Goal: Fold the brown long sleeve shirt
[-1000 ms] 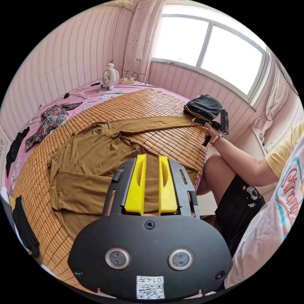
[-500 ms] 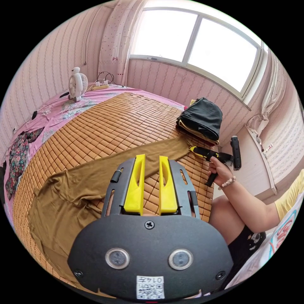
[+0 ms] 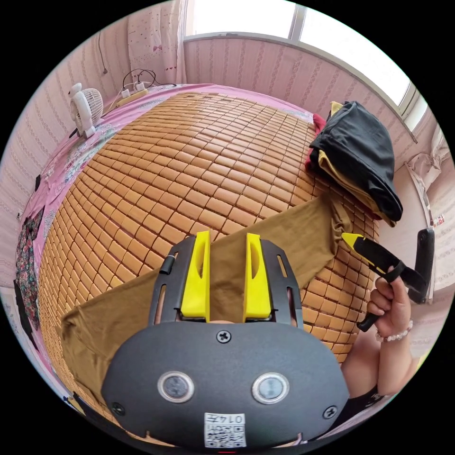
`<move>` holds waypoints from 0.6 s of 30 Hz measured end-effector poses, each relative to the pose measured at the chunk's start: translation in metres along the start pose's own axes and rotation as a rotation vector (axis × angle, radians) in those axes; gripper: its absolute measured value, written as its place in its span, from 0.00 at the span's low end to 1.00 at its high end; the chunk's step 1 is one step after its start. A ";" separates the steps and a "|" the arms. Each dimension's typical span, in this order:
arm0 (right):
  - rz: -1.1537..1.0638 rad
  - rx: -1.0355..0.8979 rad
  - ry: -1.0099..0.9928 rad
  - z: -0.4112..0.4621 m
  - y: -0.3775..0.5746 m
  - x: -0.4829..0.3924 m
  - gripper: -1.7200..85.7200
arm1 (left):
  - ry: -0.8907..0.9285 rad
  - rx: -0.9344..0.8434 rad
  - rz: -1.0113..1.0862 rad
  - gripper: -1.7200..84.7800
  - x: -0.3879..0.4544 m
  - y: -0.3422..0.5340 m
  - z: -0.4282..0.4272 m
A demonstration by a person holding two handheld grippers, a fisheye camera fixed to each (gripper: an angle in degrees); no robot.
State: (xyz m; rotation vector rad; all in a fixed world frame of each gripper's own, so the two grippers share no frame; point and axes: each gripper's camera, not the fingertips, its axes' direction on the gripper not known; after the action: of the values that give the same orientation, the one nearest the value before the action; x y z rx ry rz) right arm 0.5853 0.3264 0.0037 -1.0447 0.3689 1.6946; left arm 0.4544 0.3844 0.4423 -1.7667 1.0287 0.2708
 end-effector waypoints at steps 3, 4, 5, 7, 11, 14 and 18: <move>-0.028 0.004 0.007 -0.004 -0.001 0.000 0.04 | 0.017 -0.015 -0.013 0.10 0.003 -0.004 0.006; -0.031 0.006 0.001 -0.005 -0.001 0.000 0.04 | 0.045 -0.014 -0.020 0.08 0.004 -0.003 0.006; -0.033 0.014 -0.007 -0.007 0.001 0.000 0.04 | 0.046 -0.010 -0.018 0.07 0.005 -0.001 0.005; -0.040 0.029 -0.016 -0.010 0.004 -0.003 0.04 | 0.088 -0.011 0.014 0.05 0.008 0.002 0.004; -0.123 0.082 -0.037 -0.020 0.017 -0.021 0.04 | 0.032 -0.016 0.010 0.02 0.008 0.017 -0.008; -0.181 0.143 -0.082 -0.031 0.032 -0.037 0.04 | 0.000 0.028 0.044 0.01 0.003 0.036 -0.037; -0.339 0.220 -0.368 -0.061 0.060 -0.079 0.04 | -0.022 0.128 0.062 0.01 -0.010 0.071 -0.094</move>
State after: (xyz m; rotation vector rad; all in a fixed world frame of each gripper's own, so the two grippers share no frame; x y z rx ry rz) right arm 0.5646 0.2128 0.0159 -0.5795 0.1248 1.4618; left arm 0.3703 0.3020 0.4435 -1.6163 1.0629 0.2564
